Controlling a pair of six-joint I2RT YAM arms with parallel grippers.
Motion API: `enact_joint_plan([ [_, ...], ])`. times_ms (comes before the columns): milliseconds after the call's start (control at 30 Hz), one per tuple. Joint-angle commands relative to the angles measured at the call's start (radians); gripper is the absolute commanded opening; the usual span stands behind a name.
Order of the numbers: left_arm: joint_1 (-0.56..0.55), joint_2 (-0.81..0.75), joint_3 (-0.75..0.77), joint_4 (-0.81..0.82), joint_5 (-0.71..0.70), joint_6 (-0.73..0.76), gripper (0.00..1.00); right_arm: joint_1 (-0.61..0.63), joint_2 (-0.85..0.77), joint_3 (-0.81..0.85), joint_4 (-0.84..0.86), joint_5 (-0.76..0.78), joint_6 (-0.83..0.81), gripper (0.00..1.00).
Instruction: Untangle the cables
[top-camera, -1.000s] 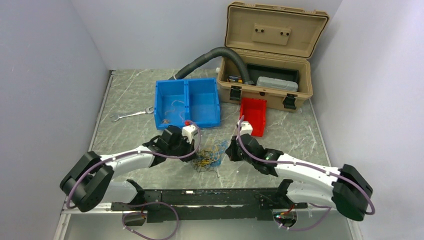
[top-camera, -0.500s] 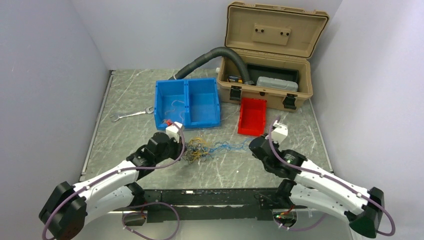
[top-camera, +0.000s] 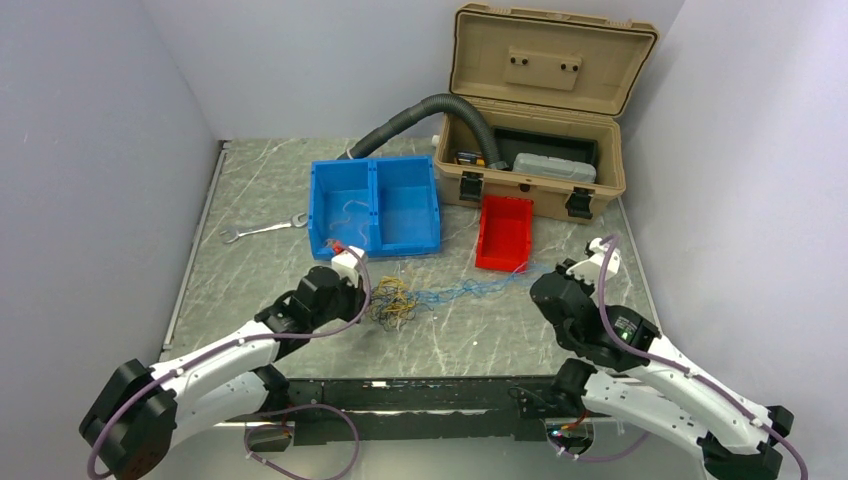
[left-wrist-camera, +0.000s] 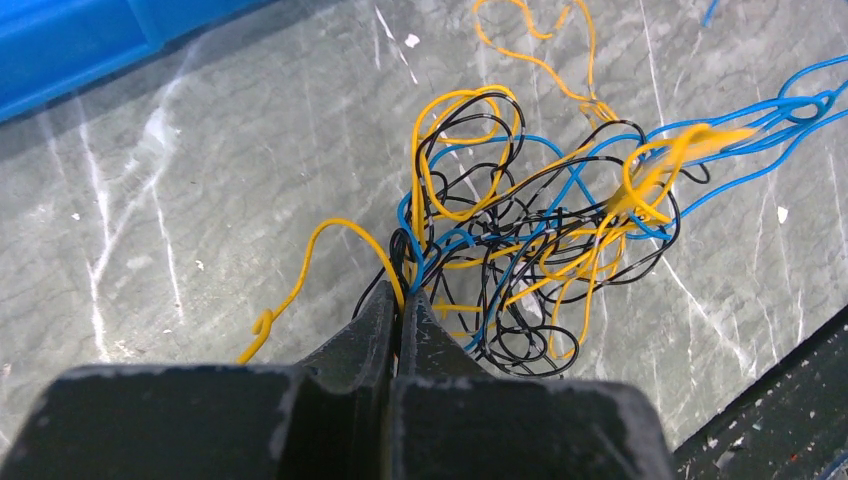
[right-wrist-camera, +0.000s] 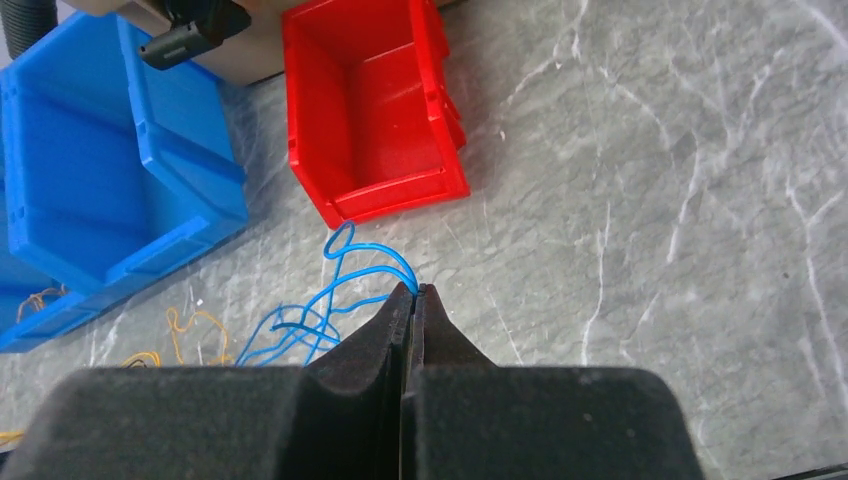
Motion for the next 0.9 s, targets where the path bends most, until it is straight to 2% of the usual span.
enact_joint_plan([
  [0,0.005,0.019,0.031,0.029,0.044,0.02,0.0,-0.001,0.029,0.084,0.026,0.065,-0.109,0.0],
  [133,0.005,0.033,0.034,0.02,0.025,0.008,0.0,-0.005,0.097,0.195,-0.004,0.124,-0.125,0.0],
  [267,0.005,0.053,0.049,-0.003,0.011,-0.006,0.0,-0.012,0.162,0.294,-0.127,0.214,-0.07,0.0],
  [333,0.004,0.062,0.055,-0.014,-0.033,-0.015,0.0,-0.025,0.195,0.345,-0.294,0.266,0.072,0.0],
  [400,0.004,0.069,0.063,-0.03,-0.066,-0.033,0.0,-0.04,0.233,0.388,-0.535,0.318,0.339,0.0],
  [433,0.005,0.071,0.069,-0.038,-0.094,-0.046,0.0,-0.058,0.232,0.387,-0.553,0.332,0.349,0.0],
  [533,0.004,0.055,0.075,-0.086,-0.172,-0.075,0.0,-0.128,0.182,0.358,-0.516,0.311,0.327,0.0],
  [600,0.004,0.027,0.07,-0.097,-0.206,-0.089,0.0,-0.138,0.132,0.323,-0.39,0.286,0.177,0.0],
  [700,0.005,-0.026,0.051,-0.113,-0.268,-0.119,0.0,-0.146,0.084,0.278,-0.298,0.262,0.103,0.0],
  [767,0.005,-0.063,0.047,-0.147,-0.35,-0.166,0.0,-0.149,0.083,0.271,-0.291,0.259,0.09,0.0],
  [867,0.004,-0.121,0.043,-0.212,-0.484,-0.258,0.0,-0.15,0.094,0.251,-0.201,0.218,-0.026,0.0],
])
